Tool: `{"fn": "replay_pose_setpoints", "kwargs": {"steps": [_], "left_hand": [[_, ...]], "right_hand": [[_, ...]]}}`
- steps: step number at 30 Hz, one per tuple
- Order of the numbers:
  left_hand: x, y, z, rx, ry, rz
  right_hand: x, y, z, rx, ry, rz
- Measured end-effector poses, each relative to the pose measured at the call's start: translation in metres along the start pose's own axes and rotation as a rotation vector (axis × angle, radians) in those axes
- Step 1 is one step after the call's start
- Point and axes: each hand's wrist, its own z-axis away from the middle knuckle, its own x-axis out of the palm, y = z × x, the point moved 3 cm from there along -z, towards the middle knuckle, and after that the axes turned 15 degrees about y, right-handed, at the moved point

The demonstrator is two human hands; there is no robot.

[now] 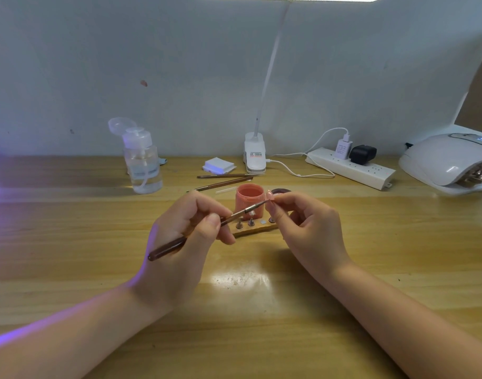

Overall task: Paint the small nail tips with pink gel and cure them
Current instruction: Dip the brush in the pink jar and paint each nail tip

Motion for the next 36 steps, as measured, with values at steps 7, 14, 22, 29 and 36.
{"fn": "replay_pose_setpoints", "kwargs": {"steps": [7, 14, 22, 29, 36], "left_hand": [[0.0045, -0.0024, 0.0006, -0.094, 0.004, -0.002], [-0.0003, -0.0011, 0.0012, -0.044, 0.012, -0.033], [0.0012, -0.0001, 0.0014, -0.031, -0.004, -0.076], [0.0017, 0.0024, 0.0004, -0.017, 0.0, -0.057], [0.0007, 0.0002, 0.0001, -0.041, -0.001, -0.052]], "right_hand": [[0.0009, -0.0001, -0.0002, -0.01, 0.017, 0.002], [0.001, -0.0003, 0.0, 0.033, -0.015, -0.021], [0.001, -0.0011, 0.0006, 0.054, -0.028, -0.051], [0.0016, -0.0015, 0.0011, 0.052, -0.032, -0.057], [0.0014, 0.0004, 0.0008, 0.049, -0.019, -0.052]]}}
